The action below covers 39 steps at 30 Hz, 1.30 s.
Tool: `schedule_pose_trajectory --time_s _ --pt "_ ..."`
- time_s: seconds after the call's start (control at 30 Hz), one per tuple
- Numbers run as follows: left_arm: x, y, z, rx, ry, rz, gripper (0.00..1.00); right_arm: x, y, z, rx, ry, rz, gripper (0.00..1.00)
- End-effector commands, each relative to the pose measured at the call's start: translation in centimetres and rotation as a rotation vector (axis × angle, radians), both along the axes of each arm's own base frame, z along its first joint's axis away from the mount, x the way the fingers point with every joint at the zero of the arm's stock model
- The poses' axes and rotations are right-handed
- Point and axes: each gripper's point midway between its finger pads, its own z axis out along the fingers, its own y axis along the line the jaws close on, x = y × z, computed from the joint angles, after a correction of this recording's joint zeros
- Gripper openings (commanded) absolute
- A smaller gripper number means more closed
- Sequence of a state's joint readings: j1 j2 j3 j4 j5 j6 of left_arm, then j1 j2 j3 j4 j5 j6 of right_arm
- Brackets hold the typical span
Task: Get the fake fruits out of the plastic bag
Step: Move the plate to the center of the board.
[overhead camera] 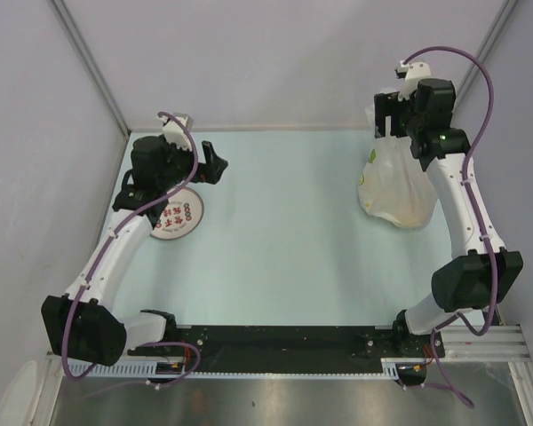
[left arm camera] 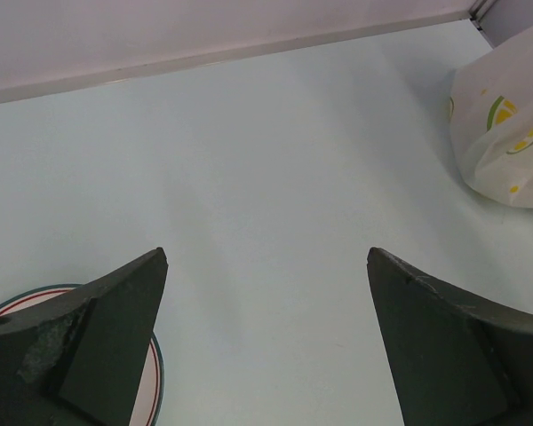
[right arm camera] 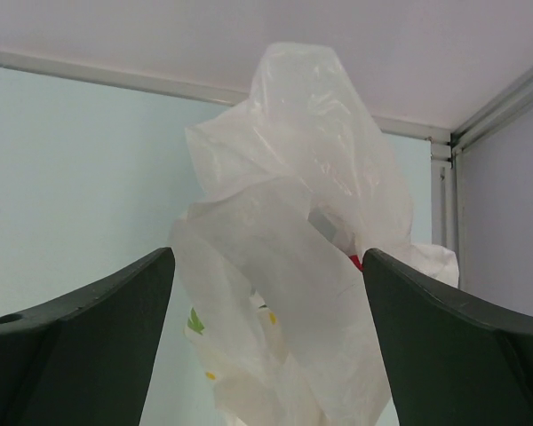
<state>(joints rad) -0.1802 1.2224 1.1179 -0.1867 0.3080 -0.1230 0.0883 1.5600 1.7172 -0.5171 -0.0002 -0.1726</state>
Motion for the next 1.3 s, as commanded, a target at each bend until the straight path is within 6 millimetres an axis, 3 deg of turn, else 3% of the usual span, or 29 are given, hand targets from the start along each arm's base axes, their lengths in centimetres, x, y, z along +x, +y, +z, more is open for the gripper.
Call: schedule_pose_trajectory --time_s 0.0,0.1,0.13,0.17,0.2,0.23,0.3,0.4,0.5,0.67,0.9,1.2,1.27 --pt "-0.2 1.0 0.2 0.019 -0.012 0.042 1.00 1.2 -1.2 -0.6 0.003 -0.031 -0.082 0.89" --pt "0.9 3.5 -1.2 0.076 0.025 0.175 1.00 2.0 -1.1 -0.8 0.014 -0.032 -0.086 0.84" --pt "1.4 5.1 -1.6 0.106 0.036 0.240 1.00 2.1 -0.7 -0.8 0.019 -0.030 -0.077 0.83" --pt "1.8 7.0 -3.4 0.150 0.101 0.317 1.00 2.1 -0.3 -0.9 0.021 -0.028 -0.065 0.82" --pt "2.2 7.9 -3.0 0.158 0.110 0.342 1.00 2.1 0.1 -0.7 0.023 -0.032 -0.052 0.80" --pt "2.4 10.2 -3.6 0.177 0.143 0.411 1.00 2.1 0.6 -0.7 0.021 -0.032 -0.040 0.80" --pt "2.3 13.8 -5.7 0.193 0.237 0.535 1.00 2.1 1.0 -0.7 0.023 -0.035 -0.028 0.80" --pt "0.7 17.6 -8.9 0.110 0.388 0.677 1.00 1.9 1.9 -0.8 0.037 -0.033 -0.008 0.82" --pt "-0.9 19.5 -11.4 0.055 0.464 0.761 1.00 1.6 2.8 -0.9 0.037 -0.030 0.019 0.83" --pt "-3.0 20.7 -14.6 0.003 0.564 0.827 0.98 0.8 4.2 -1.9 0.031 -0.004 0.054 0.85" --pt "-8.4 23.8 -21.0 -0.198 0.786 0.999 0.94 -0.1 5.2 -2.8 0.024 0.019 0.082 0.86" --pt "-6.1 22.5 -22.7 -0.313 0.775 0.875 0.90 -0.5 5.5 -3.9 0.016 0.048 0.088 0.87" --pt "-5.9 22.7 -23.2 -0.324 0.783 0.890 0.85 -0.5 5.5 -4.1 0.015 0.050 0.088 0.87"
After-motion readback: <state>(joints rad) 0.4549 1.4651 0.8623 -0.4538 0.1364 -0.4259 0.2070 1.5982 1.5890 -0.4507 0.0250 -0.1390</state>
